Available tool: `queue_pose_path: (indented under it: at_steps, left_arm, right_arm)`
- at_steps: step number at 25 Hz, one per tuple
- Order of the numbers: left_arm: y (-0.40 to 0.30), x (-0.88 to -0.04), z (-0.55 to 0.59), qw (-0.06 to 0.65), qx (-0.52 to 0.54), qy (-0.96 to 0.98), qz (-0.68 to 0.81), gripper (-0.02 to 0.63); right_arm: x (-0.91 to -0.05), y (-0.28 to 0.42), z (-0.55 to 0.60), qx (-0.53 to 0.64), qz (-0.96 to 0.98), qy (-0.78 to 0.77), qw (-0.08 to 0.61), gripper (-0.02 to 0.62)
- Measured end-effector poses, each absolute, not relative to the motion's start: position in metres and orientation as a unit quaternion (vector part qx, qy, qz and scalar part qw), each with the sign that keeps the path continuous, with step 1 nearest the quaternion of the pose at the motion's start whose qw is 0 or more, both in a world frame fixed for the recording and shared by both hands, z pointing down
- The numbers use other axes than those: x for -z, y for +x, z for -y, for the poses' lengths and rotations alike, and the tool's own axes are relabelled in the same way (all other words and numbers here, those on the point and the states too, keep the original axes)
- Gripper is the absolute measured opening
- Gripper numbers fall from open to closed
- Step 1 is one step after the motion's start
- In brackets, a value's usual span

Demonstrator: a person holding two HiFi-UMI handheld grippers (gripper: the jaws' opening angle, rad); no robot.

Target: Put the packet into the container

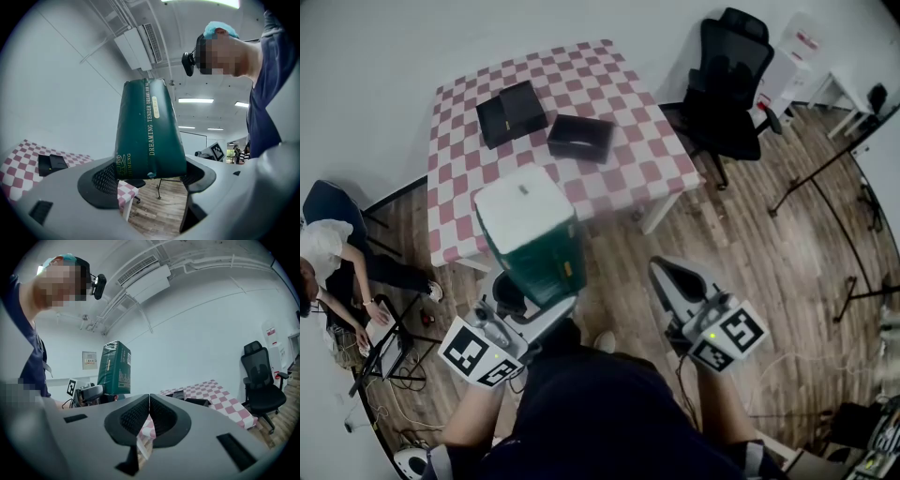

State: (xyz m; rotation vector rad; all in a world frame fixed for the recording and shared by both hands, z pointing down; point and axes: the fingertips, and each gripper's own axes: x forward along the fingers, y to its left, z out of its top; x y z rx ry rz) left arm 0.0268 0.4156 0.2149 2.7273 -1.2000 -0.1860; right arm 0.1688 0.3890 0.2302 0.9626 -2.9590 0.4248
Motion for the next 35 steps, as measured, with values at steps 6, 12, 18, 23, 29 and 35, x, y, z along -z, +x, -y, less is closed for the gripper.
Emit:
queue_pose_path:
  at_steps: [6, 12, 18, 23, 29, 35]
  left_arm:
    - [0.020, -0.227, -0.381, 0.084, 0.059, 0.910, 0.401, 0.407]
    - [-0.012, -0.239, -0.315, 0.093, 0.053, 0.913, 0.394, 0.407]
    - [-0.059, -0.257, -0.232, 0.116, 0.041, 0.917, 0.380, 0.405]
    - [-0.097, -0.270, -0.169, 0.128, 0.025, 0.924, 0.359, 0.405]
    - [-0.131, -0.279, -0.110, 0.138, 0.016, 0.931, 0.338, 0.405]
    - [-0.145, -0.288, -0.066, 0.138, 0.002, 0.939, 0.316, 0.405]
  right_arm:
    - [-0.244, 0.160, -0.354, -0.146, 0.941, 0.306, 0.011, 0.017]
    - [-0.259, 0.131, -0.290, -0.162, 0.936, 0.312, 0.019, 0.017]
    - [-0.268, 0.079, -0.215, -0.173, 0.931, 0.320, 0.029, 0.017]
    - [-0.277, 0.043, -0.157, -0.187, 0.922, 0.338, 0.041, 0.017]
    - [-0.279, 0.012, -0.104, -0.194, 0.912, 0.359, 0.050, 0.017]
    - [-0.279, 0.005, -0.071, -0.198, 0.901, 0.383, 0.057, 0.017]
